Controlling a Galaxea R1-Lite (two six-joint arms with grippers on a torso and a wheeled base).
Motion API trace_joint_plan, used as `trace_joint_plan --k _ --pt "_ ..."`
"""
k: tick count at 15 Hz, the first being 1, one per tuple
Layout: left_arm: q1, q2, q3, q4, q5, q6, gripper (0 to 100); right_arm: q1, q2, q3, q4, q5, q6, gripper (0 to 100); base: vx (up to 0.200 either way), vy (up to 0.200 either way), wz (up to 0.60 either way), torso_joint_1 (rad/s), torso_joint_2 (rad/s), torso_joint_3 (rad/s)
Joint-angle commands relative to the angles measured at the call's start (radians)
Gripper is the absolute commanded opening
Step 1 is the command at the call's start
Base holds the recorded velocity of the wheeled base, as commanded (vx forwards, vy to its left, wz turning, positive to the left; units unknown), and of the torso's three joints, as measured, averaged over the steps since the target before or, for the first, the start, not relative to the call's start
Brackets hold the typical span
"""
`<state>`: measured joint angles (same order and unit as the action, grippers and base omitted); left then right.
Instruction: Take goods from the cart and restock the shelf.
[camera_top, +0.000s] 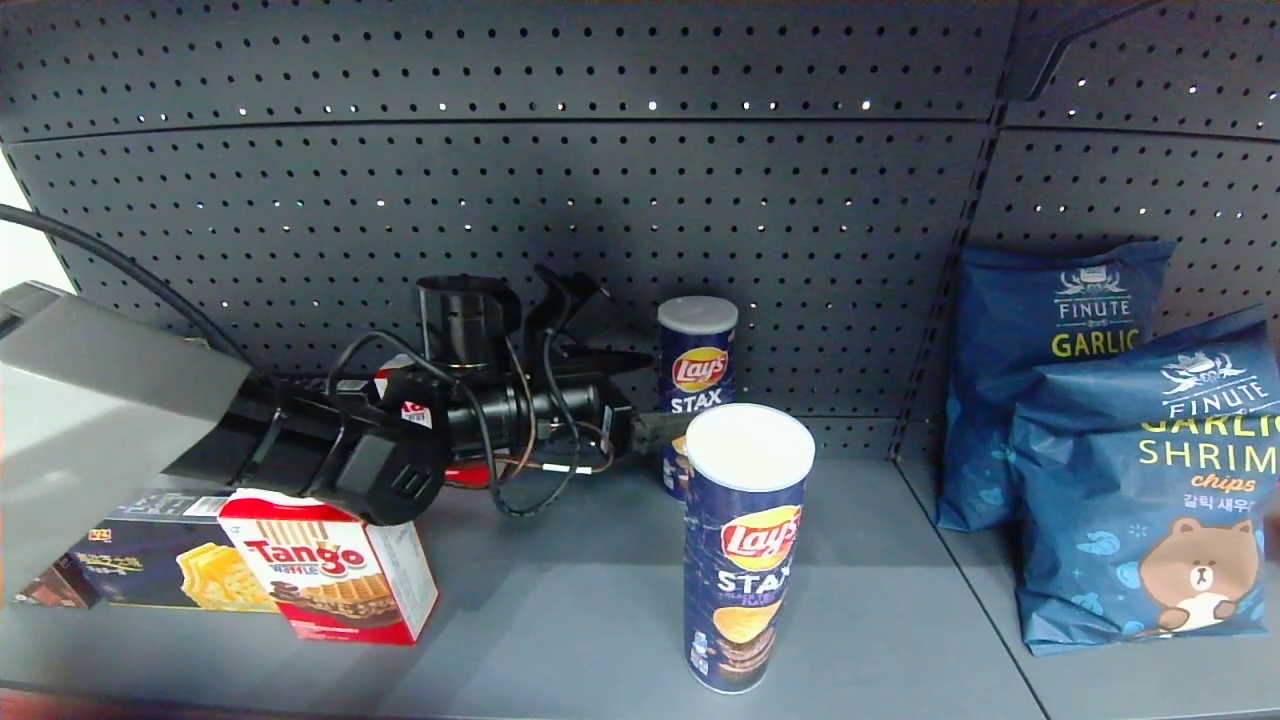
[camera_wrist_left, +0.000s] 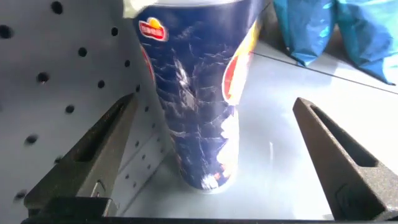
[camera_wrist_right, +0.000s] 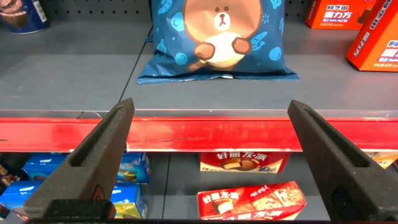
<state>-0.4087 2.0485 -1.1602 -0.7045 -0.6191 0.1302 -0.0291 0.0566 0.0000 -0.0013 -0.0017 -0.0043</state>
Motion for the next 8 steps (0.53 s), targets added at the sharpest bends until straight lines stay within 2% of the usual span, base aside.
trace_joint_plan --k 1,3,6,8 --pt "0.002 -0.071 0.047 0.0 0.001 -0.001 100 0.0 0.002 0.0 0.0 0.0 0.0 100 0.0 0.0 0.0 0.0 0.0 0.0" --pt "0.004 -0.137 0.07 0.008 0.004 -0.015 100 0.0 0.0 0.0 0.0 0.0 0.0 100 0.0 0.0 0.0 0.0 0.0 0.0" --pt "0.005 -0.22 0.079 0.056 0.007 -0.072 100 0.0 0.002 0.0 0.0 0.0 0.0 100 0.0 0.0 0.0 0.0 0.0 0.0" --pt "0.025 -0.347 0.091 0.215 0.03 -0.084 100 0.0 0.002 0.0 0.0 0.0 0.0 100 0.0 0.0 0.0 0.0 0.0 0.0"
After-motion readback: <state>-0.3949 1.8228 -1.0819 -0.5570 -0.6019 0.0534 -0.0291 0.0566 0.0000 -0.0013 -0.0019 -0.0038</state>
